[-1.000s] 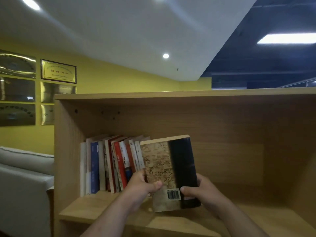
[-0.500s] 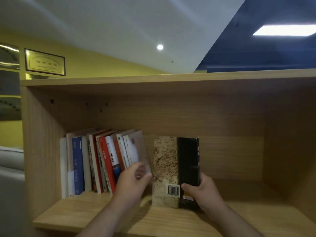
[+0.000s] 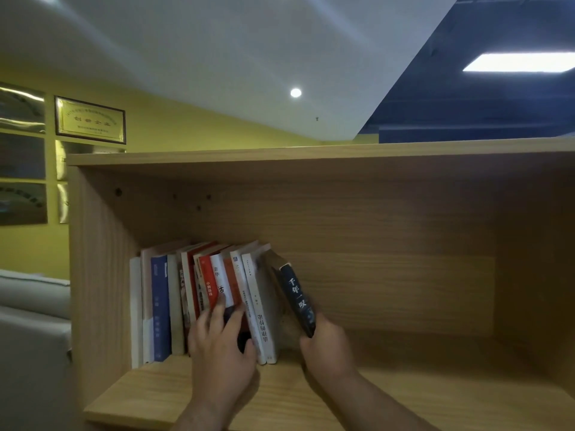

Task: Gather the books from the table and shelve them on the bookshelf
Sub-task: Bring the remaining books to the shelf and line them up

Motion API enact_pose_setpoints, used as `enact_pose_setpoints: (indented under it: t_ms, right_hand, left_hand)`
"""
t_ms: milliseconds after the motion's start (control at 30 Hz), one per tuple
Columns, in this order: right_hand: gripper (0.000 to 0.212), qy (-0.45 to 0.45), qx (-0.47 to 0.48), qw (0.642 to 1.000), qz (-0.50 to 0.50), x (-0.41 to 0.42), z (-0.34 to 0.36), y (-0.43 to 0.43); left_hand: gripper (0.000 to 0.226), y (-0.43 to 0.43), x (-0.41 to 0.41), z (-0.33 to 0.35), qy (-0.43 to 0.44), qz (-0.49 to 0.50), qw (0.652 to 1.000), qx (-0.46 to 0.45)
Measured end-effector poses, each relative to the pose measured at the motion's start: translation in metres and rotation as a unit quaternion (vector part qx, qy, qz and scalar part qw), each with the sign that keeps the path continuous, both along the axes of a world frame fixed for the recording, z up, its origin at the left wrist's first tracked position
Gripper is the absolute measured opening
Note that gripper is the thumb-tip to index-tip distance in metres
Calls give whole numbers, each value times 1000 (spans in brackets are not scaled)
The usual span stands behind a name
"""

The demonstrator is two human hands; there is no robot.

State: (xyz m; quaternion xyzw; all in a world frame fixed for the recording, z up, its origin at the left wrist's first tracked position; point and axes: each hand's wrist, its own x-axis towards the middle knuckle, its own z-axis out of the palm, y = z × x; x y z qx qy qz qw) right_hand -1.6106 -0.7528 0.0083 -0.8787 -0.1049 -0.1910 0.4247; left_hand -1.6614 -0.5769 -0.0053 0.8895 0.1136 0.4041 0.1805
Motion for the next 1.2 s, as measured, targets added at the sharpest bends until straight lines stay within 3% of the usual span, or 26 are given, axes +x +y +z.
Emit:
enact_pose_setpoints:
  t_ms: [133, 333, 533, 667, 800, 900, 967, 1067, 1200]
  right_hand:
    - [48, 4, -10, 1000, 29, 3, 0, 4]
    - [13, -38, 57, 997, -28, 2, -8, 5]
    - [41, -35, 76, 992, -94, 8, -4, -6]
    - [51, -46, 36, 997, -45, 4, -2, 9]
    - [38, -39, 32, 998, 23, 0, 4, 41]
    - [40, -36, 11, 994, 99, 0, 4, 46]
    - [48, 32, 36, 983, 178, 4, 4, 33]
    - [66, 179, 98, 936, 286, 9, 0, 7]
    - [80, 176, 41, 943, 279, 15, -2, -1]
  left_hand:
    - [82, 2, 6, -3, -6, -38, 999, -22]
    - [76, 4, 8, -5, -23, -65, 997, -42]
    - [74, 3, 8, -5, -15, -78, 995, -59]
    - [72, 1, 5, -3, -9, -81, 994, -73]
    - [73, 2, 3, 0, -20, -92, 993, -71]
    - [72, 3, 2, 1, -21, -103, 992, -74]
    - [73, 2, 2, 1, -22, -107, 990, -85]
    - [73, 3, 3, -1, -26, -113, 989, -94]
    - [72, 3, 3, 0, -31, -110, 989, -95]
